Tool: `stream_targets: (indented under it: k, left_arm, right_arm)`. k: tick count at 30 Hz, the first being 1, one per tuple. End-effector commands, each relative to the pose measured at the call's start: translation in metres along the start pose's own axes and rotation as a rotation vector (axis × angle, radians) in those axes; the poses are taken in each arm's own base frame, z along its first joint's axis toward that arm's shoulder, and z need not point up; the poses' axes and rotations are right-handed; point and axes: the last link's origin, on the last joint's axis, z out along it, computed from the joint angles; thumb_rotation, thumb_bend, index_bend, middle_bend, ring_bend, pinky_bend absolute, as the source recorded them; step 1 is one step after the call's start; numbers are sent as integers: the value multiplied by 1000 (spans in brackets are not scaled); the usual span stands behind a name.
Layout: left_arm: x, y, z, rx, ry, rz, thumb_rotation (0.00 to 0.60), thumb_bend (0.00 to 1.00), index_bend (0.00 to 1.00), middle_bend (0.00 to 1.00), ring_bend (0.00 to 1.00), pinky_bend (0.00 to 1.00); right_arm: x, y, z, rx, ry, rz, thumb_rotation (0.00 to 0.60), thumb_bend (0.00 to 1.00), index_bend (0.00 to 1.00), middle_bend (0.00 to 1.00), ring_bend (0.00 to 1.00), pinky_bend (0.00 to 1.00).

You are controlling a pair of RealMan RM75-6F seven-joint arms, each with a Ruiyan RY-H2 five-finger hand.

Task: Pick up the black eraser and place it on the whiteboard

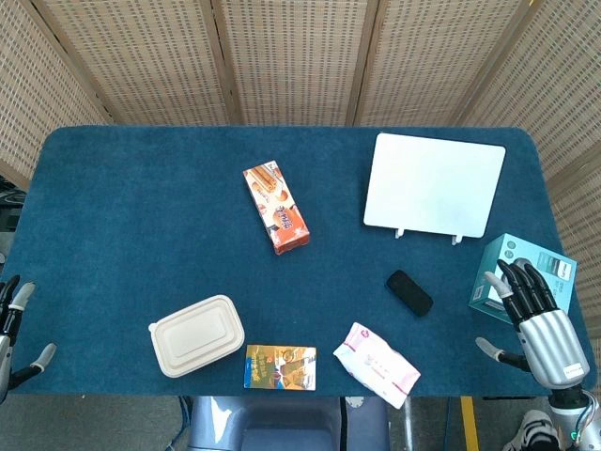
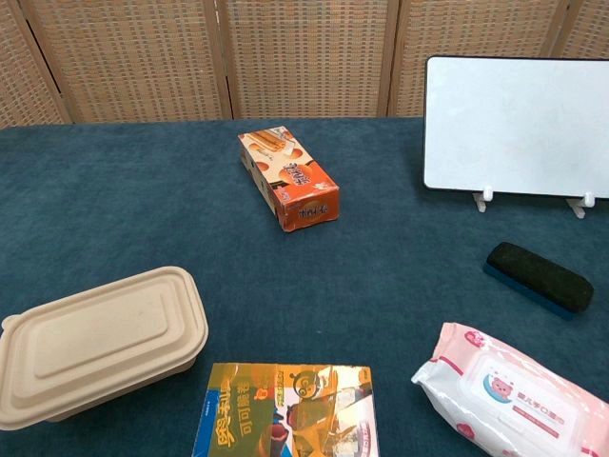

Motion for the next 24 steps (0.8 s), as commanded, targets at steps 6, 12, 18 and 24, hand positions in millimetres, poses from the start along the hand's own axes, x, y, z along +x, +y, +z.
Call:
stream_targets:
  k: [6,12,18,24]
  left_arm:
    - [0,1,-1,-1,5,4,600,250,0,0,0,0]
    - [1,0,-1,-2,7,-3,600,248,0,0,0,0]
    - [1,-1,0,-1,3,-7,600,246,0,0,0,0]
    - [1,-1,0,2,-1,-4,600,247,0,0,0,0]
  right_arm:
    - [1,1,-1,2,3,1,600,53,42,0,0,0]
    - [1,0,-1,5,5,4,600,53,42,0,0,0]
    - [-1,-1,0,2,-5,-1,600,53,41,0,0,0]
    - [-4,-2,0,7,-17,-10,600,53,41,0,0,0]
